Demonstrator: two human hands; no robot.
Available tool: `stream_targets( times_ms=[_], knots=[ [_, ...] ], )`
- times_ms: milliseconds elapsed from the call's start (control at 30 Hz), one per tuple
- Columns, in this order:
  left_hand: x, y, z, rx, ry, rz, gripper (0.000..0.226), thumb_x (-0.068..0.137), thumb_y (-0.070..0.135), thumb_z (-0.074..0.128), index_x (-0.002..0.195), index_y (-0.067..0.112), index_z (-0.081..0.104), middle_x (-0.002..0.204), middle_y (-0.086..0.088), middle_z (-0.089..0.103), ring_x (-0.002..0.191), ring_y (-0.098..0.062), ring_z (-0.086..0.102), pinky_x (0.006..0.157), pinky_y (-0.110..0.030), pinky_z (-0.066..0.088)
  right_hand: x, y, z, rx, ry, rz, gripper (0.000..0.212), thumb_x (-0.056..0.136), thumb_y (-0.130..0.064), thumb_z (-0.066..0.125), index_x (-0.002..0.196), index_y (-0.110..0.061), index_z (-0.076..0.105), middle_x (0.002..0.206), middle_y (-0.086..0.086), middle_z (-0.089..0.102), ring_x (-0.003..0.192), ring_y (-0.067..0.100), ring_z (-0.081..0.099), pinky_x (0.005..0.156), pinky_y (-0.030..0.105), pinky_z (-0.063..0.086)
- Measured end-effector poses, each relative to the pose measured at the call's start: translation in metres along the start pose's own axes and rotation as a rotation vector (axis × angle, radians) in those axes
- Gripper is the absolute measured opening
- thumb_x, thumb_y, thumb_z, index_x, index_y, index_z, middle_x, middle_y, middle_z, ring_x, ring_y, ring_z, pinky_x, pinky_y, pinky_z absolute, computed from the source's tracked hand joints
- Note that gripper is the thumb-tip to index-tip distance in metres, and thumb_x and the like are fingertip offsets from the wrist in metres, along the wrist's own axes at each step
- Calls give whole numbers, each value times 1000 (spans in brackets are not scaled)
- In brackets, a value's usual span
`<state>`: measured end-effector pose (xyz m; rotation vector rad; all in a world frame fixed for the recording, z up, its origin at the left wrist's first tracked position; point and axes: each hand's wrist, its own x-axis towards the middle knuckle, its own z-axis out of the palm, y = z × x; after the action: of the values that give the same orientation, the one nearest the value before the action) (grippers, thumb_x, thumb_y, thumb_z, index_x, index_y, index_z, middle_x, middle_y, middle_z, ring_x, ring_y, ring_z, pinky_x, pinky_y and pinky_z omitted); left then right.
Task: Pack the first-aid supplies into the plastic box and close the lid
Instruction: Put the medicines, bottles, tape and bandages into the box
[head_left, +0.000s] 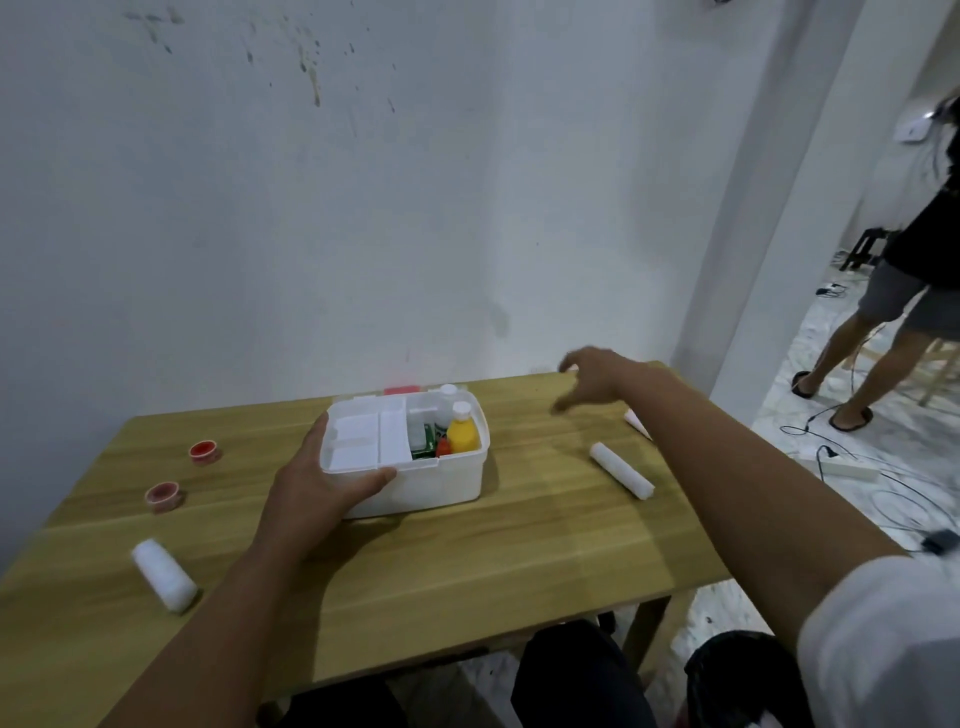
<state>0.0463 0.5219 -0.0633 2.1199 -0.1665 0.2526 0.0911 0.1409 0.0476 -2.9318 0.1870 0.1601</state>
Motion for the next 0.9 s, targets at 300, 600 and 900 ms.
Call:
stream_targets(
  times_ms=[300, 600, 900],
  knots=[
    [1, -1, 0, -4, 13, 17, 107, 68, 54, 92, 157, 40, 35, 149, 9, 55, 126, -18, 53, 95, -43, 54, -15, 82, 51, -76, -168, 245, 116, 63, -65, 88, 156, -14, 40, 154, 6, 50, 137, 28, 52, 106, 39, 47],
    [2, 0, 2, -13, 10, 7, 105, 69, 52, 92, 156, 41, 35, 149, 9, 54, 123, -15, 51, 95, -42, 54, 4, 59, 61, -143, 11, 177, 57, 68, -50, 86, 109, -17, 62, 100, 0, 68, 92, 21, 64, 76, 34, 53],
    [3, -3, 1, 1, -1, -14, 109, 65, 58, 91, 156, 43, 33, 146, 12, 54, 119, -11, 49, 94, -41, 55, 14, 21, 58, -93, -77, 133, 42, 70, -50, 84, 74, -15, 62, 71, -2, 63, 70, 20, 64, 58, 28, 46]
  ],
)
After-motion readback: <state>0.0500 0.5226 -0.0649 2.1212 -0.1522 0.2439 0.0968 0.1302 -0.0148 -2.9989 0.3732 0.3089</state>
